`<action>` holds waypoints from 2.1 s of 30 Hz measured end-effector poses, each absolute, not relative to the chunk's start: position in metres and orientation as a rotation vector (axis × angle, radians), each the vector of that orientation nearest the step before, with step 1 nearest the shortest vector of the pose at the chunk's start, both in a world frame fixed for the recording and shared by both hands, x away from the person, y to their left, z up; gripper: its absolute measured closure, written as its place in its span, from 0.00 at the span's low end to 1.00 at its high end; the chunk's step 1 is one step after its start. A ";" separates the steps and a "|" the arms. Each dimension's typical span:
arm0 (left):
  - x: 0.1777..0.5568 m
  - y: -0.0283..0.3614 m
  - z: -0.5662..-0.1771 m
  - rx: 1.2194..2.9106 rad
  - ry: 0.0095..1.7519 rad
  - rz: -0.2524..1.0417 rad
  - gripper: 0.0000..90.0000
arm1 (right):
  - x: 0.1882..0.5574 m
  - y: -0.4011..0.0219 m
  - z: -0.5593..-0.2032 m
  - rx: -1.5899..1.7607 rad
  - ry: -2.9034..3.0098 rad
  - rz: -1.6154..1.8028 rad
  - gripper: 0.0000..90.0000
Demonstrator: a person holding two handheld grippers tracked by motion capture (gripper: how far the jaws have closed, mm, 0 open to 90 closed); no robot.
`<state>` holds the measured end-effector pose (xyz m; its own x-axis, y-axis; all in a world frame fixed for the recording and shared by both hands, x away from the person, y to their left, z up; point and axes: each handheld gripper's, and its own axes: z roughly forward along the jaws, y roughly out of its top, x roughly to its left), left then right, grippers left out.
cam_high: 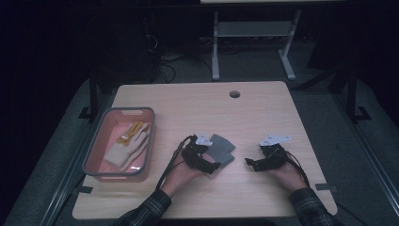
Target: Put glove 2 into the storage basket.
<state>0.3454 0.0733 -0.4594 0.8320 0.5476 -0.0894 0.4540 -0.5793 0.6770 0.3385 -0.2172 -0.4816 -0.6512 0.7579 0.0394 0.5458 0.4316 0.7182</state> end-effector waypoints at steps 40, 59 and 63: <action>0.334 0.073 -0.455 2.336 0.589 0.180 0.67 | 0.337 -0.215 -0.482 1.122 2.398 1.049 0.15; 0.341 0.092 -0.437 2.286 0.580 0.136 0.73 | 0.337 -0.215 -0.482 1.120 2.398 1.050 0.15; 0.342 0.100 -0.429 2.256 0.587 0.121 0.73 | 0.337 -0.215 -0.482 1.120 2.399 1.050 0.15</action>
